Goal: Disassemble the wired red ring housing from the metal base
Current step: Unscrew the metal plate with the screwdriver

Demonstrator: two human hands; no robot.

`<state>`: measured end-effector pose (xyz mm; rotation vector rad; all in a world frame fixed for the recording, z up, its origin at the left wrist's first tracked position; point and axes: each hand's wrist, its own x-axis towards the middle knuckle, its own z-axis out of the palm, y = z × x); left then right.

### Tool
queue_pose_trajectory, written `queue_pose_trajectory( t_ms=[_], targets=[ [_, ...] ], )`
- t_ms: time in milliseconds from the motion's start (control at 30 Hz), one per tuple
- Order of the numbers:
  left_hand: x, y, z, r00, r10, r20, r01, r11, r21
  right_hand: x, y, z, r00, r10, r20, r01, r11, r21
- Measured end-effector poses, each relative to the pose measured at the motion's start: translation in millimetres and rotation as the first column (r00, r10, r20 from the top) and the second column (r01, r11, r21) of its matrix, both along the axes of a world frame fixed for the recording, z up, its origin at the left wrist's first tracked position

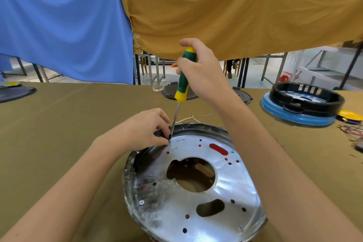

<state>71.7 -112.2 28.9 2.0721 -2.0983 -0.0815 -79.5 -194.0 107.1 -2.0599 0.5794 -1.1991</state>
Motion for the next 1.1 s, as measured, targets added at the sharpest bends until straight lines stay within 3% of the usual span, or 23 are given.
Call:
queue_pose_trajectory(
  t_ms=[200,367,433,533,600,667,867,1100],
  targets=[
    [0.3,-3.7,-10.9,0.997,-0.077,-0.015,0.075,0.991,-0.111,-1.1,-2.1,0.3,0.999,0.029,0.033,-0.03,0.999,0.043],
    [-1.7,1.3,-17.1,0.983,-0.138,-0.122,0.108,0.968,-0.228,-5.3,-0.7,4.6,0.979,0.036,0.2,-0.045,0.998,0.04],
    [1.1,3.5,-18.0,0.962,-0.138,-0.236,0.071,0.96,-0.272,-7.6,-1.1,6.2,0.971,0.023,0.238,-0.036,0.998,0.054],
    [14.6,10.2,-17.3,0.849,-0.073,-0.523,-0.083,0.96,-0.268,-10.6,-3.1,8.4,0.958,-0.025,0.285,-0.001,0.996,0.093],
    [29.7,16.9,-15.5,0.705,-0.04,-0.708,-0.188,0.952,-0.242,-12.8,-3.0,10.2,0.946,-0.052,0.32,0.016,0.993,0.114],
    [43.9,22.3,-16.5,0.613,-0.01,-0.79,-0.259,0.942,-0.213,-14.6,-2.3,11.5,0.943,-0.071,0.325,0.037,0.993,0.11],
    [57.8,17.1,-37.5,0.836,0.183,-0.517,-0.23,0.973,-0.028,-15.1,-2.0,10.4,0.971,-0.059,0.233,0.043,0.996,0.073],
    [68.5,16.0,-50.0,0.891,0.309,-0.332,-0.324,0.946,0.009,-16.0,-7.7,8.1,0.989,-0.077,0.125,0.075,0.997,0.023]
  ],
)
